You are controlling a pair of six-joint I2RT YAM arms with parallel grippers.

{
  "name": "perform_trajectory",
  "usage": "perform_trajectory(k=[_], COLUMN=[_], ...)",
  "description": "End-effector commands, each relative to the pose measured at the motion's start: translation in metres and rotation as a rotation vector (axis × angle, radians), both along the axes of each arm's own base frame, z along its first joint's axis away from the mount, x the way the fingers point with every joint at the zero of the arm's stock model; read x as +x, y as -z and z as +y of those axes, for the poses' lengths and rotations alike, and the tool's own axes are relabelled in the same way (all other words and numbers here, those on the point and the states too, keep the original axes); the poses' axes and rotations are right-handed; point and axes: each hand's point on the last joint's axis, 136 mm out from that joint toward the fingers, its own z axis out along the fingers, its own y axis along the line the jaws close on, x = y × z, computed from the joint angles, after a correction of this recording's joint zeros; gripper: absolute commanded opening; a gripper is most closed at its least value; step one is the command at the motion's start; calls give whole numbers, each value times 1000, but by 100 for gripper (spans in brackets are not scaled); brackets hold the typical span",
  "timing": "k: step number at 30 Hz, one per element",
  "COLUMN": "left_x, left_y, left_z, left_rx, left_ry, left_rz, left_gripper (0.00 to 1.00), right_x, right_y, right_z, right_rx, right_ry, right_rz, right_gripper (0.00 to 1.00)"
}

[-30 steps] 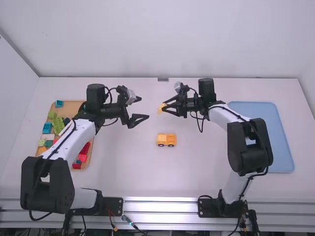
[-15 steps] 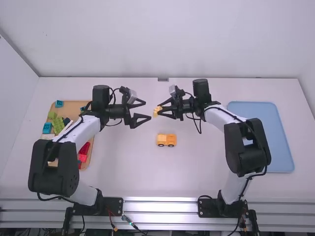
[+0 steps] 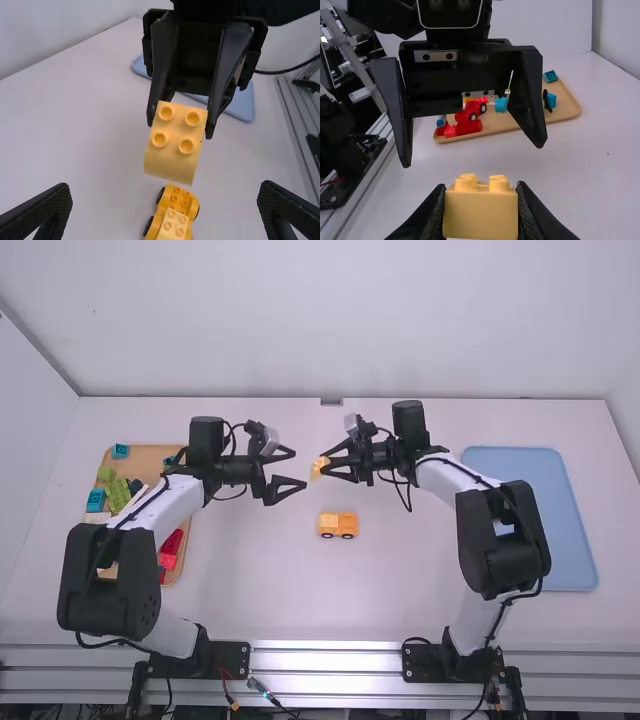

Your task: Assemble lego blocks to make yellow taxi

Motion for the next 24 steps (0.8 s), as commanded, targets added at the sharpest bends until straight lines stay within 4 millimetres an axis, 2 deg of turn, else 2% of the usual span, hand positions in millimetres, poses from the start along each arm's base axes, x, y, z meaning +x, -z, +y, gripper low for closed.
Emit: perform_trajectory(k=[1,4,7,10,11,13,16,20,24], left_x=[4,10,19,17,17,9,3,9,12], left_y=[-8,-5,6,-2,-3,-20,-27,-17,-6], left_z=[-3,-4,-7,-14,-14,-15,-12,-3,-7], left_rx=[13,72,237,347,348,325,287,259,194], left_ry=[25,-11,-65,-23,-21,54,103,105,133], left_rz=[-60,-41,-41,-94,-94,-130,-165,-142,-95], left_gripper=[99,99,99,99,99,99,99,99,99], right_x=[-6,-8,-7,-5,-5,-7,-6,-7,-9], right_y=[-6,-6,-2,0,0,-1,0,0,2], right_z=[-1,3,8,8,8,8,8,9,8], right_rx=[42,38,18,3,4,10,9,10,10], right_ry=[-48,-54,-43,-27,-27,-35,-35,-37,-43], right_rz=[2,1,-4,3,3,7,5,-1,-23], right_gripper=[5,5,5,5,5,5,5,4,4])
